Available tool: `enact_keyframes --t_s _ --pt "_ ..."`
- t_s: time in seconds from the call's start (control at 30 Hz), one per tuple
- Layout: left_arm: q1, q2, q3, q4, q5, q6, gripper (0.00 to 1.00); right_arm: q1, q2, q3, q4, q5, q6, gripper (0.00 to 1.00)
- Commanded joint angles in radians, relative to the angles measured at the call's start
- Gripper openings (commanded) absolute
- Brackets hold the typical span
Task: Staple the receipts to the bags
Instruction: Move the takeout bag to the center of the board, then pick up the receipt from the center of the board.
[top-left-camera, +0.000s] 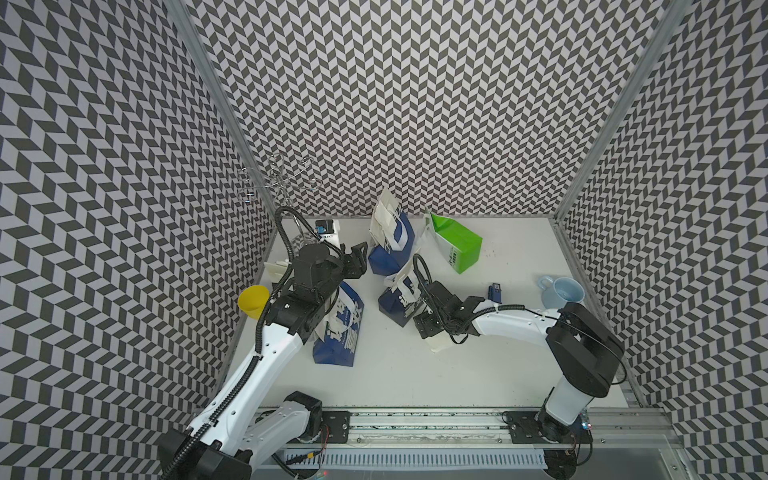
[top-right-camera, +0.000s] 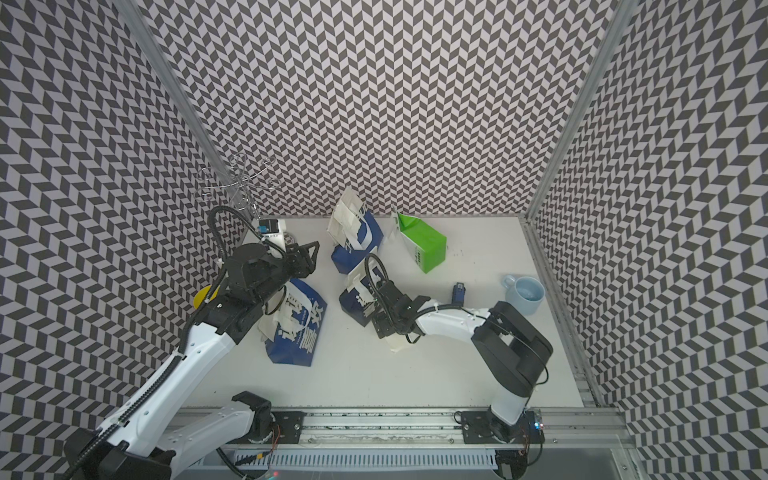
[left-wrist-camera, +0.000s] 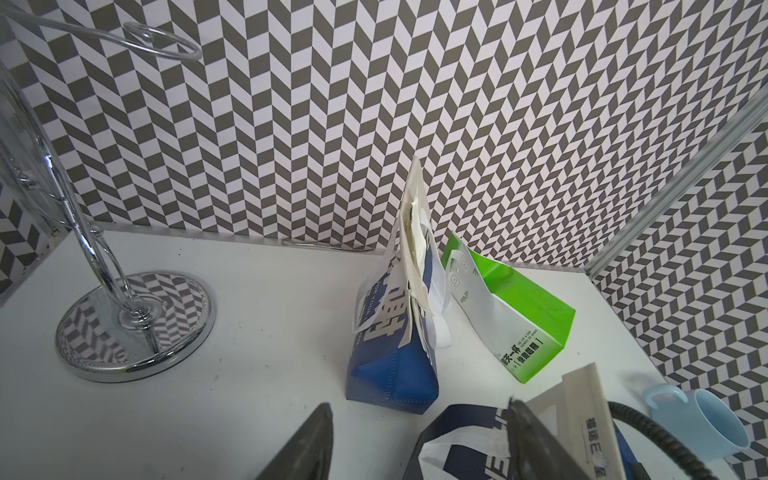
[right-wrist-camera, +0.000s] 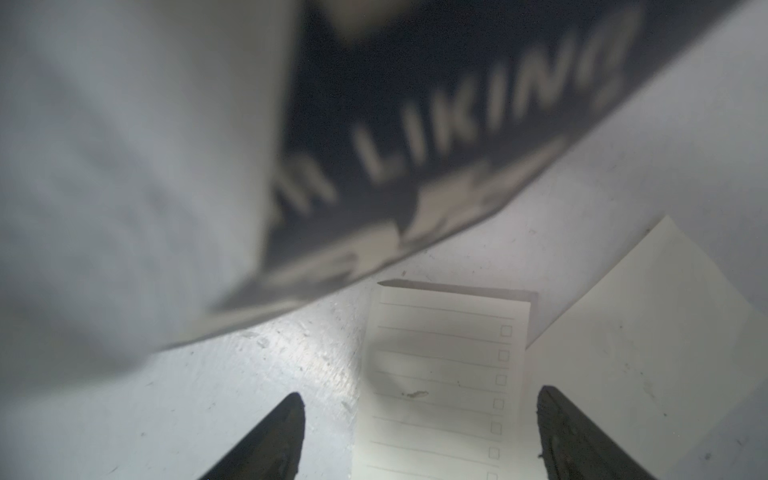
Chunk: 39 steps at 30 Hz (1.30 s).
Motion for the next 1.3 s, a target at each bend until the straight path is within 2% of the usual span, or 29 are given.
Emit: enact_keyframes --t_s 0.0,0.27,0.37,0.57,0.67,0.83,0.97,1.07,1.27 --pt "0.009 -0.015 -0.001 0.009 -0.022 -0.022 0.67 0.005 0.042 0.032 0.033 0.047 -0.030 0.87" --pt "0.010 -0.008 0.011 0.011 -0.018 -0.020 0.67 0.019 0.132 0.039 0.023 0.046 -0.036 0.83" --pt "0.010 -0.011 0.013 0.007 -0.021 -0.020 0.67 0.022 0.152 0.024 -0.001 0.060 -0.019 0.71" --pt "0.011 -0.012 0.006 0.009 -0.019 -0.020 0.67 0.024 0.150 -0.026 0.004 0.066 0.022 0.37" --pt "0.011 -0.010 0.004 0.014 0.013 -0.016 0.67 0.023 0.131 -0.024 -0.003 0.075 0.026 0.28" --pt "0.010 -0.006 0.009 0.041 0.167 0.027 0.67 0.017 0.000 -0.028 0.006 0.053 0.007 0.21" --pt "0.004 0.000 0.022 0.054 0.280 0.055 0.67 -0.009 -0.151 -0.059 0.048 -0.045 -0.010 0.09" --pt "0.000 0.002 0.026 0.062 0.352 0.074 0.67 -0.035 -0.230 -0.079 0.064 -0.122 -0.006 0.04" --pt "-0.012 0.004 0.035 0.060 0.550 0.112 0.67 -0.071 -0.396 -0.120 0.139 -0.242 -0.018 0.00"
